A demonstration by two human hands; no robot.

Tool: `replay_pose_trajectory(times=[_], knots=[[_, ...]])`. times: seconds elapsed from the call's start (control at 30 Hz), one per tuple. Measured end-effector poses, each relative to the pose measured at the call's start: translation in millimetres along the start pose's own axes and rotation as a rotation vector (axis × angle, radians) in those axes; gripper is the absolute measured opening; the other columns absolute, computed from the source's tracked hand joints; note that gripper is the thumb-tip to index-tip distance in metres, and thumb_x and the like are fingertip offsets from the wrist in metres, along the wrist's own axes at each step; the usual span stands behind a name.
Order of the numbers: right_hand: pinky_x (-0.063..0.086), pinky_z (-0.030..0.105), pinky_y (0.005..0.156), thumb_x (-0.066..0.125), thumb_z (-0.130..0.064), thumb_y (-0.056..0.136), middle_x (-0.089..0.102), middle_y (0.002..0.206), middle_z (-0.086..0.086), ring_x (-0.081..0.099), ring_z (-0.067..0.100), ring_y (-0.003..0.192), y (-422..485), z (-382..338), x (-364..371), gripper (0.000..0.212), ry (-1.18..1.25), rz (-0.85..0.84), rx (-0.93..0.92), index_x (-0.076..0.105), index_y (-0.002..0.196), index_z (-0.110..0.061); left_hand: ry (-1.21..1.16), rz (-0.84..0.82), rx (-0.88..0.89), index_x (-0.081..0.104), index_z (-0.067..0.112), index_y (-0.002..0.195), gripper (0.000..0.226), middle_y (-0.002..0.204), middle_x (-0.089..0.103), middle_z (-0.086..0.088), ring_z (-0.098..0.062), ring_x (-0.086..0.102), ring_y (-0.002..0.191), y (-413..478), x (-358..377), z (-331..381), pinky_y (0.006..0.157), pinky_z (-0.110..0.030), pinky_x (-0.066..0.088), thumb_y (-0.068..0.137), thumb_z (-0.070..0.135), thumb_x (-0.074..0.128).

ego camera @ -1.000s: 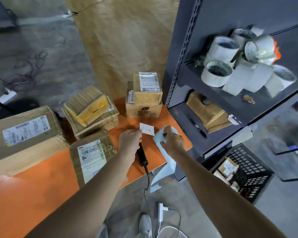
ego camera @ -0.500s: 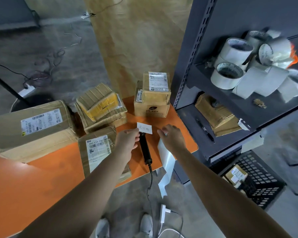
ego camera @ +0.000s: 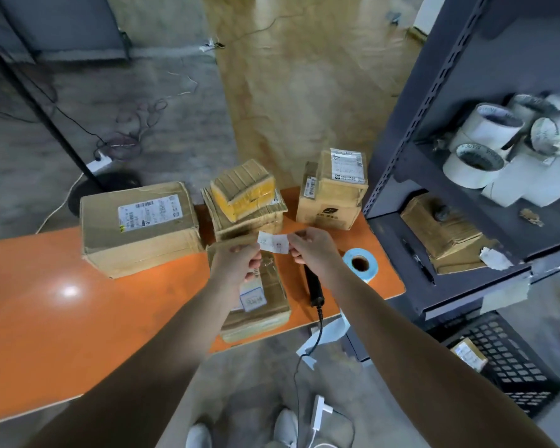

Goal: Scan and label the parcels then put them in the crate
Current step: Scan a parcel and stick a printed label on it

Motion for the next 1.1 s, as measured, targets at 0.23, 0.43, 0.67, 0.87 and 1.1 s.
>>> replay_pose_trajectory(times=[0.23,0.43,0.67,0.87,1.1], knots=[[0.041,0.029,0.053,0.052,-0.022,0.099,0.065,0.079,0.018,0.055,0.021,0.064,-14,-13,40,0.026,-0.279,0.005,-0.059,0.065,0.095,0.0,0.1,0.001,-0.055,0.068,0.011,0.082,0.01,0.074,0.066,-0.002,-0.011,0.053,0.058,-4,-50,-6,0.056,-0.023,0.039,0.09,0.016,0.064],[0.036,0.025,0.05,0.047,-0.028,0.1,0.064,0.082,0.009,0.05,0.016,0.059,-22,6,56,0.026,-0.474,-0.021,-0.031,0.061,0.101,-0.006,0.112,0.015,-0.161,0.068,0.011,0.078,0.013,0.073,0.069,-0.001,-0.013,0.055,0.062,-14,-64,-25,0.06,-0.025,0.037,0.086,0.021,0.069],[0.033,0.022,0.049,0.047,-0.024,0.101,0.057,0.077,0.006,0.047,0.013,0.06,-31,16,57,0.025,-0.581,-0.068,-0.023,0.06,0.092,-0.005,0.199,-0.042,-0.225,0.07,0.007,0.081,0.01,0.069,0.071,-0.005,-0.012,0.053,0.051,-19,-65,-35,0.048,-0.02,0.029,0.087,0.013,0.063],[0.033,0.022,0.048,0.044,-0.02,0.102,0.05,0.068,0.005,0.044,0.012,0.055,-38,28,58,0.027,-0.703,-0.107,-0.057,0.06,0.089,-0.003,0.265,-0.094,-0.304,0.072,0.002,0.088,0.012,0.061,0.07,-0.005,-0.007,0.048,0.04,-22,-64,-45,0.039,-0.016,0.024,0.085,0.01,0.064],[0.034,0.021,0.052,0.044,-0.022,0.103,0.056,0.075,0.004,0.049,0.012,0.061,-38,46,59,0.022,-0.744,-0.063,-0.054,0.056,0.089,-0.01,0.355,-0.065,-0.24,0.066,0.0,0.074,0.012,0.054,0.064,-0.004,-0.008,0.046,0.035,-18,-71,-61,0.035,-0.015,0.024,0.083,0.004,0.059]])
Point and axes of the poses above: each hand's wrist, its own y-axis towards the middle knuckle, its own x-axis out of the palm, z = x × y, the point moved 3 cm from there along y, towards the middle knuckle
